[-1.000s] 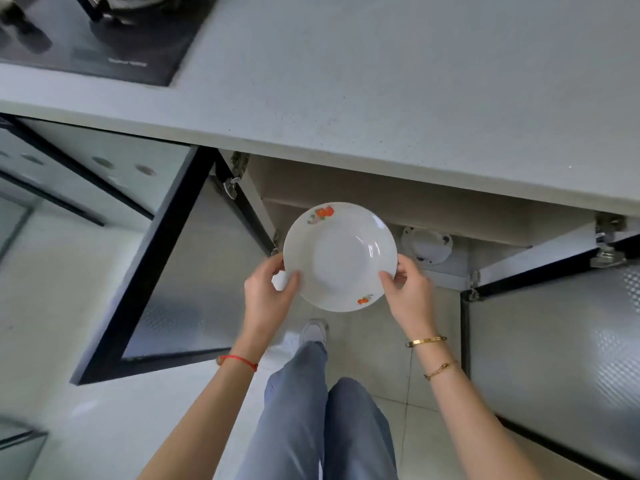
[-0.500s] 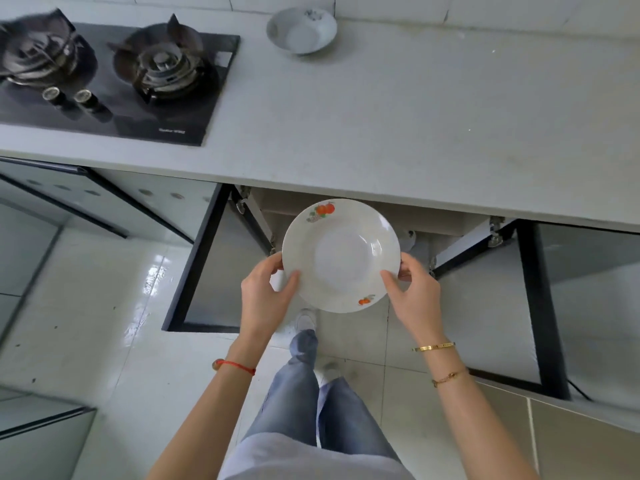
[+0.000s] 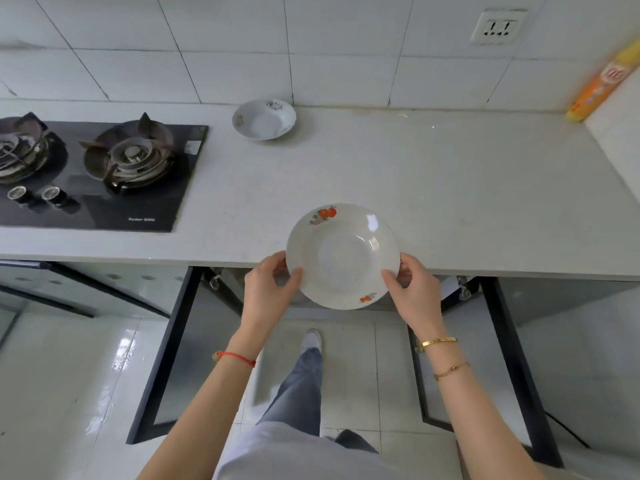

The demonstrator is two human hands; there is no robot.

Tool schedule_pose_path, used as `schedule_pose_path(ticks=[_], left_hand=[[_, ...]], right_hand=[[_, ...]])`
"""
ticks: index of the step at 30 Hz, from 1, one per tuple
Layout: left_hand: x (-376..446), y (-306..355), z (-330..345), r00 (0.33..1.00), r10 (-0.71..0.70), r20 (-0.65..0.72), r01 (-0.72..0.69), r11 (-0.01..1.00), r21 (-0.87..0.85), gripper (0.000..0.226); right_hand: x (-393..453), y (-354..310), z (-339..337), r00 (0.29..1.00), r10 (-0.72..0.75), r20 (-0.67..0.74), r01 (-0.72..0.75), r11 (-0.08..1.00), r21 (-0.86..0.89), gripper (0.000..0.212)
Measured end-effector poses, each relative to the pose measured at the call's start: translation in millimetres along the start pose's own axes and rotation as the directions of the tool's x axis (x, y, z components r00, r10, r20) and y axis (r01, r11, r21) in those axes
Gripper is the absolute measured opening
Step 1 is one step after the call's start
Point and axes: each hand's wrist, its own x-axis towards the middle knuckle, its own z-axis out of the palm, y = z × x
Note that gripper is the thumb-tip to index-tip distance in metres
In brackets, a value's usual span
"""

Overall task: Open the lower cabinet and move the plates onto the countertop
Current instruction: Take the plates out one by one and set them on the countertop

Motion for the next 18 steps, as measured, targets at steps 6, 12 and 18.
schedule_pose_path(ticks=[6, 12, 18], left_hand=[[107.6, 9.8, 14.6, 0.999, 0.022, 0.031, -0.022, 1.000, 0.003, 0.026], [203.8, 19.8, 30.7, 0.996, 0.086, 0.037, -0.087, 0.996, 0.034, 0.027], [271.2, 24.5, 52.2, 0.995, 0.077, 0.062, -0.081, 0.995, 0.054, 0.027]], right_hand=[[97.8, -10.2, 16.0, 0.998, 0.018, -0.062, -0.020, 0.999, -0.027, 0.016], [188.1, -14.6, 24.8, 0.992, 0.034, -0.118, -0.041, 0.998, -0.056, 0.015], [257.7, -11.0, 27.4, 0.990, 0.060, -0.125, -0.067, 0.996, -0.053, 0.015]])
